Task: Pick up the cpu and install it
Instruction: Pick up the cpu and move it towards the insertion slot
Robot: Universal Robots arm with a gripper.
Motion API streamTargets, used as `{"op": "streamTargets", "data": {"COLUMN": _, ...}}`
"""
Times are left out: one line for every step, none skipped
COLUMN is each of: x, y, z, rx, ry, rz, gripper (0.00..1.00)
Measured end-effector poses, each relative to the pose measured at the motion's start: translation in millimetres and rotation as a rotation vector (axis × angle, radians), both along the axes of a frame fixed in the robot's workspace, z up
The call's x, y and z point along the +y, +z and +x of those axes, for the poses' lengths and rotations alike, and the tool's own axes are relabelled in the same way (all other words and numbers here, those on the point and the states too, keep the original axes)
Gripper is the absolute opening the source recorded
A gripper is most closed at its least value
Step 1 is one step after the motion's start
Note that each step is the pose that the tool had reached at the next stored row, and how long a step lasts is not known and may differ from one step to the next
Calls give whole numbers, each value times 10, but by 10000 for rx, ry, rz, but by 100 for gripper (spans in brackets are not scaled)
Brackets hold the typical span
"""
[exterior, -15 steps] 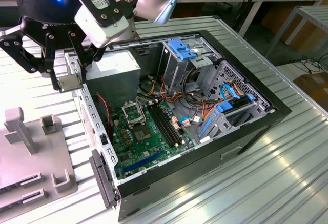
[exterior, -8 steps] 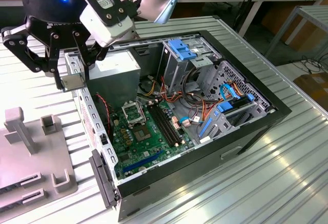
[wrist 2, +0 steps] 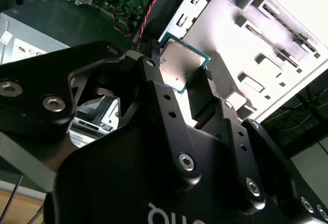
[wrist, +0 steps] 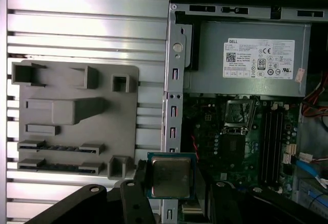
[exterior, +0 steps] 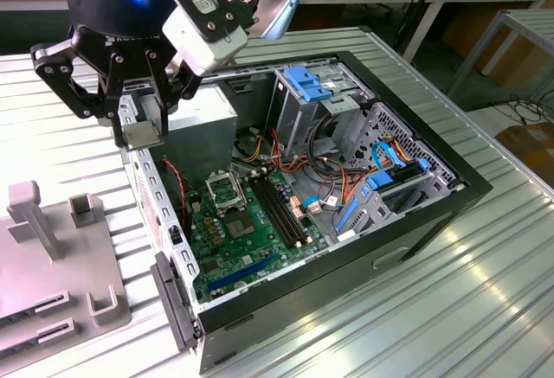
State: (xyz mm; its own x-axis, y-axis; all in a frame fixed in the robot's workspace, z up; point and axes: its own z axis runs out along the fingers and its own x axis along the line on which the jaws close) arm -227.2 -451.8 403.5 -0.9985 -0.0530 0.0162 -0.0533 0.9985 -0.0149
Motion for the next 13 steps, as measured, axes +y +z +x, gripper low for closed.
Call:
{"op": "streamTargets", "data": {"x": 0, "y": 0, "z": 12, "rx": -1, "ry": 0, "rz": -1, "gripper": 47}}
{"op": "streamTargets", "data": {"x": 0, "y": 0, "z": 19, "rx": 0, "ry": 0, "rz": -2, "gripper": 47}}
{"op": "streamTargets", "data": {"x": 0, "y": 0, "z": 25, "rx": 0, "ry": 0, "rz": -2, "gripper": 47}}
{"op": "streamTargets", "data": {"x": 0, "y": 0, "z": 38, "rx": 0, "ry": 0, "rz": -3, "gripper": 47}}
{"op": "streamTargets", "data": {"x": 0, "y": 0, "z": 50, "rx": -1, "ry": 0, "rz": -3, "gripper": 47}}
{"op": "streamTargets", "data": {"x": 0, "y": 0, "z": 64, "rx": 0, "ry": 0, "rz": -4, "gripper": 47}}
{"op": "streamTargets", "data": {"x": 0, "y": 0, "z": 73, "rx": 0, "ry": 0, "rz": -5, "gripper": 47}}
{"op": "streamTargets", "data": {"x": 0, "y": 0, "z": 86, "rx": 0, "ry": 0, "rz": -8, "gripper": 47}}
{"op": "streamTargets", "data": {"x": 0, "y": 0, "z": 113, "rx": 0, "ry": 0, "rz": -9, "gripper": 47}}
{"op": "streamTargets", "data": {"x": 0, "y": 0, "z": 140, "rx": 0, "ry": 1, "rz": -10, "gripper": 47}}
{"op": "streamTargets", "data": {"x": 0, "y": -1, "z": 161, "rx": -1, "ry": 1, "rz": -10, "gripper": 47}}
{"op": "streamTargets", "data": {"x": 0, "y": -1, "z": 178, "rx": -1, "ry": 1, "rz": -9, "gripper": 47}}
{"op": "streamTargets", "data": {"x": 0, "y": -1, "z": 192, "rx": 0, "ry": 1, "rz": -10, "gripper": 47}}
